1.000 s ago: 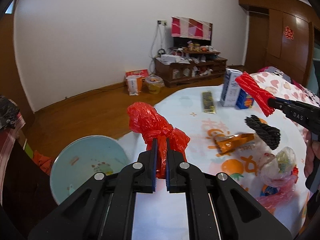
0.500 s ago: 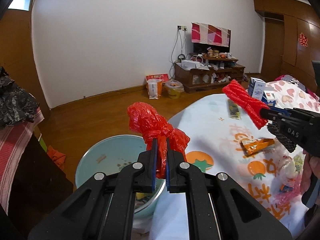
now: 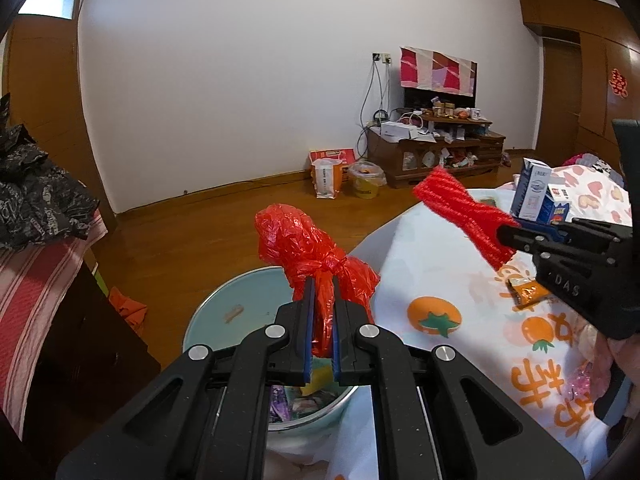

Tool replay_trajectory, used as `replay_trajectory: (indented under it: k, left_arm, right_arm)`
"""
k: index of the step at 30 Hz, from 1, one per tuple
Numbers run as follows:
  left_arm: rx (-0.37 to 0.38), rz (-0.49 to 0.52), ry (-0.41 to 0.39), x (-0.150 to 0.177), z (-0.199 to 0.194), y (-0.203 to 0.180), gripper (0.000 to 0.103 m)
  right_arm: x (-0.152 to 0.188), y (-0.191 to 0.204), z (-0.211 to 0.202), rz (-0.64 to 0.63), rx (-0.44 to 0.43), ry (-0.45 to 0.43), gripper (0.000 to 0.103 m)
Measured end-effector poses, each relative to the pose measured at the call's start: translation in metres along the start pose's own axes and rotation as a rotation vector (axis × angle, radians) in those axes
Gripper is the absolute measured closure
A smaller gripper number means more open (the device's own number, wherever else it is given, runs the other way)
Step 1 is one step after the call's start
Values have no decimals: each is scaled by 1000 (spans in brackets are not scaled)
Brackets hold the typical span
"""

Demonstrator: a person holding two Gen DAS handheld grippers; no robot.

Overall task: Collect trash
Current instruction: 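Carry the red bag and red mesh net with both tools over the light-blue bin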

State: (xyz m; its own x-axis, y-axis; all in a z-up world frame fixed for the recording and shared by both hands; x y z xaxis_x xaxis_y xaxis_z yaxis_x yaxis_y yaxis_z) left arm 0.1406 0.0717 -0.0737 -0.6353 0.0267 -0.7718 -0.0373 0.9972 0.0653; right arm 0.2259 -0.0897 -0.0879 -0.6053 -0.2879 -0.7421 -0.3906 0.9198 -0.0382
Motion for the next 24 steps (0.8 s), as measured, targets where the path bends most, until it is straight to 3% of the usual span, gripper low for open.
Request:
replay_trajectory:
  k: [24]
  left_arm:
    - [-98,-51,35,24,7,58,97]
  right_arm:
    - [-8,78,26,-111,-103,5,91]
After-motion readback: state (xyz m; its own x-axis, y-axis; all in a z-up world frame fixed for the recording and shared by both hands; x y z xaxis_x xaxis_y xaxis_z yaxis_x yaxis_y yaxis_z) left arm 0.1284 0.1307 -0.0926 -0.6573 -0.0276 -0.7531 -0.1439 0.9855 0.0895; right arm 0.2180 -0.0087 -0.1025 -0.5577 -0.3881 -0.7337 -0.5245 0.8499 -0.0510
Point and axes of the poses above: each gripper's, at about its wrist camera, not at the fingertips, and z roughly the way its jaws point, y to its left, x to its underside, the point moved 8 cm from there along z, roughly the way its jaws point, and after that the axes turned 6 degrees about y, right-handed, at the moved point
